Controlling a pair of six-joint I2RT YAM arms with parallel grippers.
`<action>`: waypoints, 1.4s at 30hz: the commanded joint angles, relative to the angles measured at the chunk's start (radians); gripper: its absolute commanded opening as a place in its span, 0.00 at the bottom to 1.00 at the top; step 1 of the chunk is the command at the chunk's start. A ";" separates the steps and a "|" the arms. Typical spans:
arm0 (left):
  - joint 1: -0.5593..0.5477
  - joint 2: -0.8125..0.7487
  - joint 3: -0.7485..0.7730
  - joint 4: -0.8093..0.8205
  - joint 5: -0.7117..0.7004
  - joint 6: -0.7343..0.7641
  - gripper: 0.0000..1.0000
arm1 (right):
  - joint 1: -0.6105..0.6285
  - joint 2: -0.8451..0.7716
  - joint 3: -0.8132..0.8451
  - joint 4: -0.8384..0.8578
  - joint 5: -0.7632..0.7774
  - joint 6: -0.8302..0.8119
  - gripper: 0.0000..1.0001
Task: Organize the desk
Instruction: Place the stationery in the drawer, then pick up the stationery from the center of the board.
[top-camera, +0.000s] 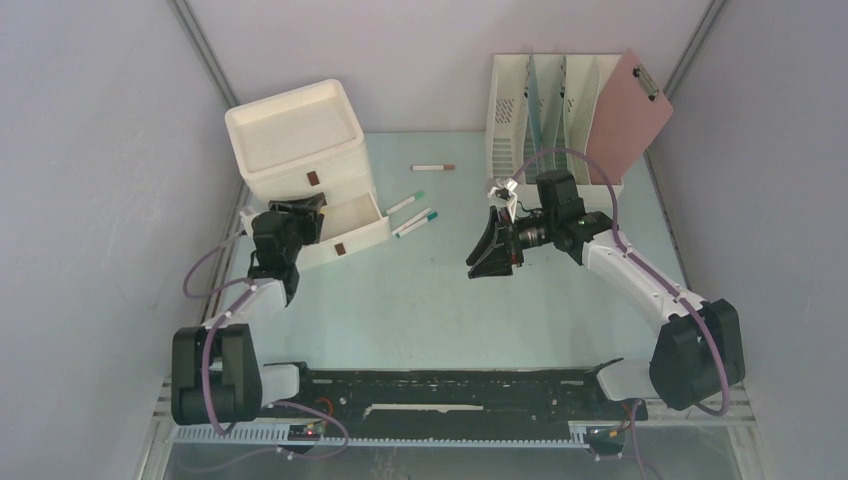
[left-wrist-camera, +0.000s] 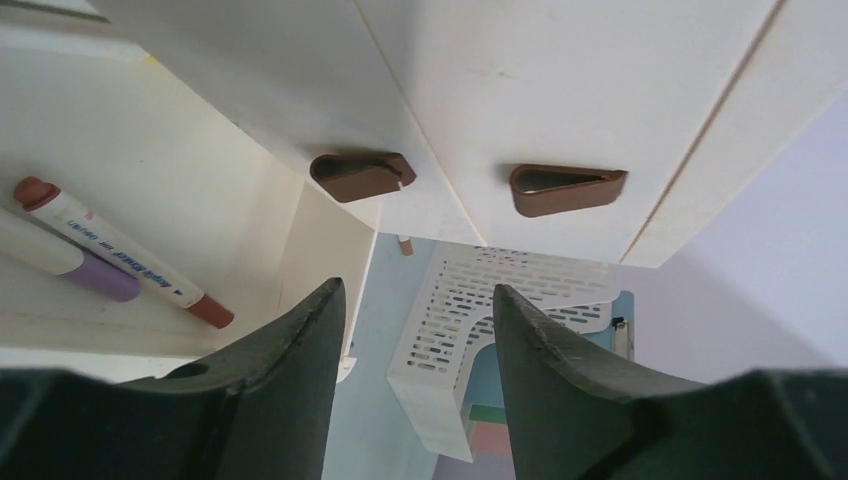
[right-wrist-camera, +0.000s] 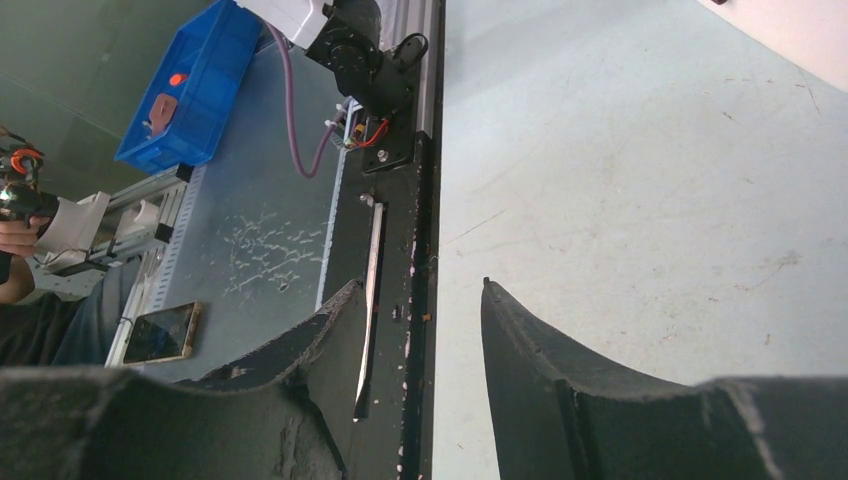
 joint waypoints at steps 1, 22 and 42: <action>0.012 -0.071 -0.010 0.045 0.011 0.040 0.61 | -0.005 -0.019 0.042 -0.003 -0.017 -0.017 0.53; 0.010 -0.116 -0.192 0.646 0.365 0.281 1.00 | -0.016 -0.025 0.042 -0.009 -0.022 -0.025 0.54; -0.407 -0.157 0.139 -0.193 0.029 1.081 1.00 | -0.035 -0.027 0.043 -0.020 -0.024 -0.045 0.54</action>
